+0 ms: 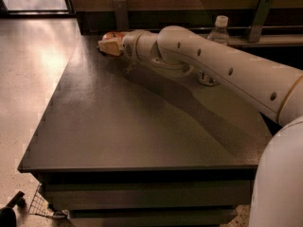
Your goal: Move apple near rxbar chocolate
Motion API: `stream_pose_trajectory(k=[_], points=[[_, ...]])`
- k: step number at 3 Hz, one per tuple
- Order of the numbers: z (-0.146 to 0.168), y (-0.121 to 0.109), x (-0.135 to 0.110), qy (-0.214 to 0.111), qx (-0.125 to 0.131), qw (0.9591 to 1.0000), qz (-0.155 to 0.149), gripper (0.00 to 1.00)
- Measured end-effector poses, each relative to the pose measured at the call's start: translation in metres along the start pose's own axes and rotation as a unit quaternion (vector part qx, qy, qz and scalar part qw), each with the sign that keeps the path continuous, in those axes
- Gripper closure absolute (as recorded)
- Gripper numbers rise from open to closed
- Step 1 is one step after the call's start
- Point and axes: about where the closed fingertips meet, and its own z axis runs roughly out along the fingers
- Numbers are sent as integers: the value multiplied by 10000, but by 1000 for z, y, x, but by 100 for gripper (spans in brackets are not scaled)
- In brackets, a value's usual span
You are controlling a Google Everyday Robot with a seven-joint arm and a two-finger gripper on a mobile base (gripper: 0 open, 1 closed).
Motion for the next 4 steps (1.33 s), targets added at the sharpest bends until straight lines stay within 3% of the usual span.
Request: stream_pose_trajectory(k=[1, 4], points=[[13, -16, 7, -11, 67, 10000, 44, 100], [29, -72, 28, -180, 680, 9973, 194, 97]])
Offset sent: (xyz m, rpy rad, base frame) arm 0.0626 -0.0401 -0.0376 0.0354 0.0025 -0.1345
